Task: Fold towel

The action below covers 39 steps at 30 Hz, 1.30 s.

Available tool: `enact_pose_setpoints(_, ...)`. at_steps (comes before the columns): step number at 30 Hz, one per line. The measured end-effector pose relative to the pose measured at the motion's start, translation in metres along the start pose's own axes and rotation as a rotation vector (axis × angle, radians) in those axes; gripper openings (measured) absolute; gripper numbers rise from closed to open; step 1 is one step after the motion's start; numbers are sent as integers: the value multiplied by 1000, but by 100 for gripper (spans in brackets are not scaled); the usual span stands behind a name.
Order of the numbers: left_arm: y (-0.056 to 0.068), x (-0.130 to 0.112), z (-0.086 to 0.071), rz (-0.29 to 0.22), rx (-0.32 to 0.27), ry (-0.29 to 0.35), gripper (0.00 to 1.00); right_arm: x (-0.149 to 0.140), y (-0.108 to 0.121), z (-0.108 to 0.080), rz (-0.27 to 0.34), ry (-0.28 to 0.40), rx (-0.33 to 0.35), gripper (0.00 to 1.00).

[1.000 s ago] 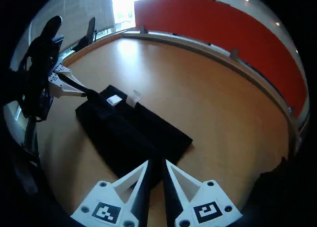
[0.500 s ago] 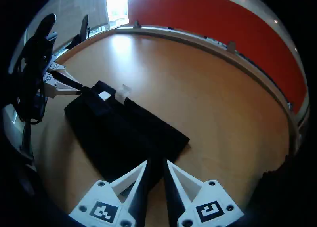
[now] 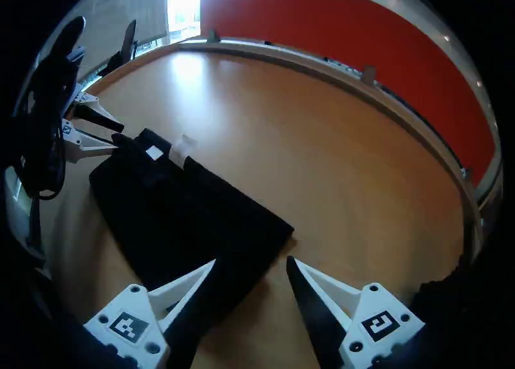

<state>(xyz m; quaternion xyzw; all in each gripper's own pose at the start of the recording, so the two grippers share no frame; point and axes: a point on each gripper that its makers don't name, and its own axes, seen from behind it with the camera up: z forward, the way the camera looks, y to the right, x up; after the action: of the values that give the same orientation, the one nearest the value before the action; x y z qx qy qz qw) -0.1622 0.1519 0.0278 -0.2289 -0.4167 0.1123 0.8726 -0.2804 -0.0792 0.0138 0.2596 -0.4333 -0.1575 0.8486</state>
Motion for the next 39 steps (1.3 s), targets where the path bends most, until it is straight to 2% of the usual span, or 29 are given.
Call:
enact_pose_setpoints(4,-3,2,2,5,6,-4,67,3,6,1,6,3,-18,90)
enact_pose_setpoints(12,-13,10,4,-4,25,6,67,12,19,1,22,23,-53,98)
enact_pose_setpoints(18,-17,19,2,-15,37,28,67,18,23,-3,25,41,-65,98)
enact_pose_setpoints(26,-14,23,-10,-31,24,53,67,23,19,-15,21,72,-69,98)
enact_pose_setpoints(39,1,2,-40,-79,1,52,67,16,-6,-46,30,114,-65,98)
